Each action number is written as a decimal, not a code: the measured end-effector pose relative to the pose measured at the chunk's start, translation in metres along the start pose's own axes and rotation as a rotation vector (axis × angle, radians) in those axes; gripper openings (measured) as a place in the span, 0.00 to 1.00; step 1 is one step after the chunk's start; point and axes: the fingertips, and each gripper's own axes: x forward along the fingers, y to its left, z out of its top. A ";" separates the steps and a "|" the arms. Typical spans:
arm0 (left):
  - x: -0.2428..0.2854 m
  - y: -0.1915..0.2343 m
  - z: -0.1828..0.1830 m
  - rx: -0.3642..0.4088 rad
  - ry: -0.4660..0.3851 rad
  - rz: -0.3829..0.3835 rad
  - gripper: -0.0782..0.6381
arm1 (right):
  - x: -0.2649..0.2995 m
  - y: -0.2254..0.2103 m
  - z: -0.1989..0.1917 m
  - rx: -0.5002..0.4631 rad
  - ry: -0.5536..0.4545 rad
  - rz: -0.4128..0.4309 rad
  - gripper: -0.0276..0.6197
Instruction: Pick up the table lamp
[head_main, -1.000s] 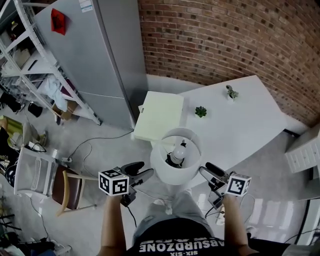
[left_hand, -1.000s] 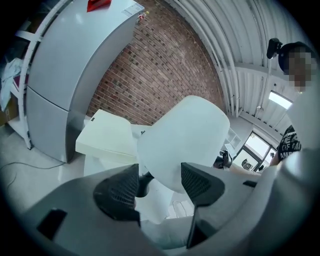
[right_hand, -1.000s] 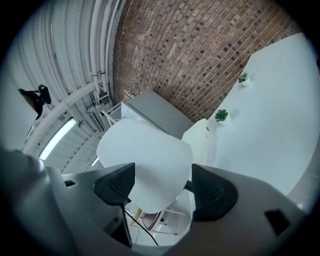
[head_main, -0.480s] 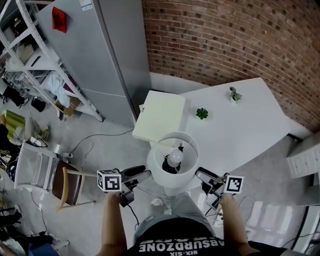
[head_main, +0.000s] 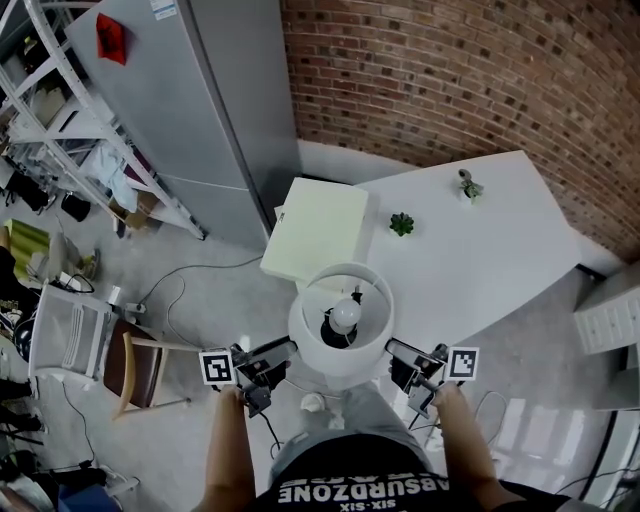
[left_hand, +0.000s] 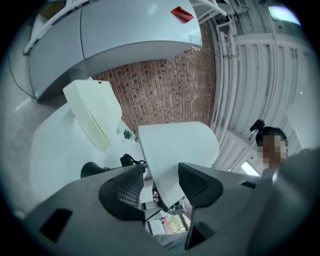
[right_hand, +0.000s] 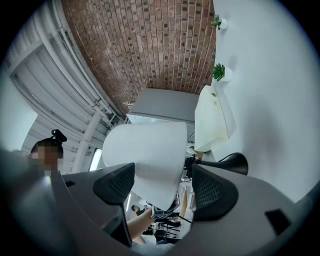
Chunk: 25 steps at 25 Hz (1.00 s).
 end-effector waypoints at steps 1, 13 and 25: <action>0.001 -0.002 -0.001 -0.039 -0.018 -0.036 0.41 | 0.001 0.000 0.000 0.008 -0.001 0.009 0.55; 0.014 -0.017 0.007 -0.165 -0.217 -0.253 0.42 | 0.005 0.001 0.004 0.146 -0.107 0.157 0.50; 0.016 -0.013 0.009 -0.185 -0.303 -0.265 0.37 | 0.004 0.000 0.013 0.129 -0.170 0.175 0.41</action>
